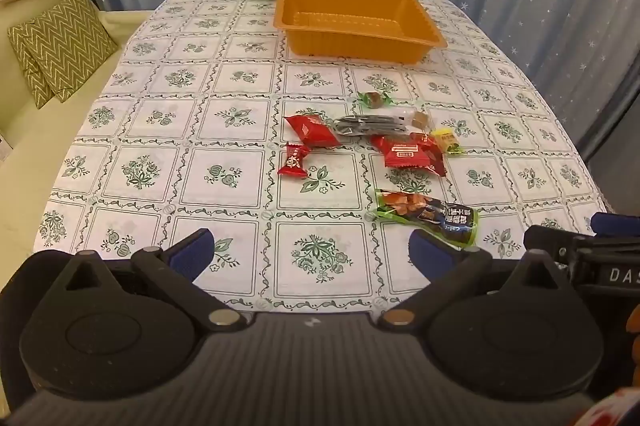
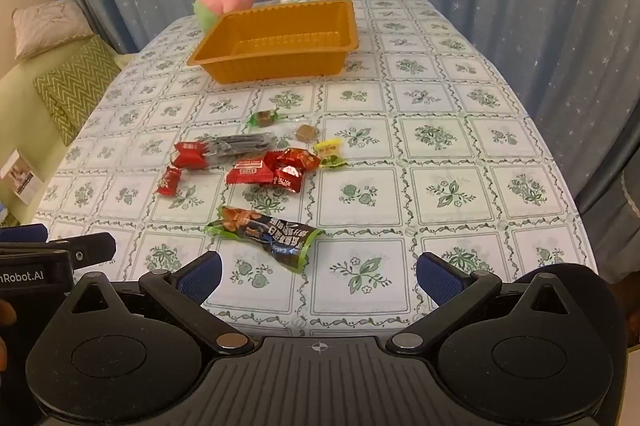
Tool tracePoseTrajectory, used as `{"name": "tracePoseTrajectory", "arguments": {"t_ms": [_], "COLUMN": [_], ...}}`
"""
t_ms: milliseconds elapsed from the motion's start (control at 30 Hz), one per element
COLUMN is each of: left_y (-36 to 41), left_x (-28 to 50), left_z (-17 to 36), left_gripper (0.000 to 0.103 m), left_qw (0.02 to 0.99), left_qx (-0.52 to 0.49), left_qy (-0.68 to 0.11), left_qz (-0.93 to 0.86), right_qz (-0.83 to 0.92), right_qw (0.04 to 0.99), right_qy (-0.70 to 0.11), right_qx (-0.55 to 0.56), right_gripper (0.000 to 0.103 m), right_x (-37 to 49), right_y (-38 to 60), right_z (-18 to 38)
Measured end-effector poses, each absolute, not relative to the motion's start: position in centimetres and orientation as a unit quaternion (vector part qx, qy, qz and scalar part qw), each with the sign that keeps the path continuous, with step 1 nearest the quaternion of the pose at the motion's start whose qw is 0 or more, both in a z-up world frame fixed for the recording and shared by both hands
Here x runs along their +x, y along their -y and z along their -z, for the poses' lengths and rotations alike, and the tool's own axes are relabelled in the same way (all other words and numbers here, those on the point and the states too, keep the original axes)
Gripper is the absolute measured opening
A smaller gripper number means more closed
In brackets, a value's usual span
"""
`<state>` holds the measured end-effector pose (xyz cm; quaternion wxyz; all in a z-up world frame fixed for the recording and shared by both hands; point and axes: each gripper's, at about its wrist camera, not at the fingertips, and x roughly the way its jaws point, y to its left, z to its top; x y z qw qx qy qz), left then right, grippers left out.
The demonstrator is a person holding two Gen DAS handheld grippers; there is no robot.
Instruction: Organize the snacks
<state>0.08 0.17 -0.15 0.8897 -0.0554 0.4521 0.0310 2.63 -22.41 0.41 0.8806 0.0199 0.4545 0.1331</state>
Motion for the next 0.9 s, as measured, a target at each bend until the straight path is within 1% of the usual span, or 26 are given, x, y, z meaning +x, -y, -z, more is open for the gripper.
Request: {"name": "tracePoseTrajectory", "arguments": {"t_ms": [900], "left_y": [0.75], "left_x": [-0.01], "left_z": [-0.08], "left_gripper": [0.103], "left_qw": [0.896], "left_qx": [-0.054], "left_qy": [-0.441], "left_qz": [-0.015], "right_qz": [-0.130], "right_qw": [0.882], "right_qy": [-0.452], "right_qx": [0.025], "right_gripper": [0.103], "right_x": [2.69], "right_y": [22.80], "right_z": [-0.43]}}
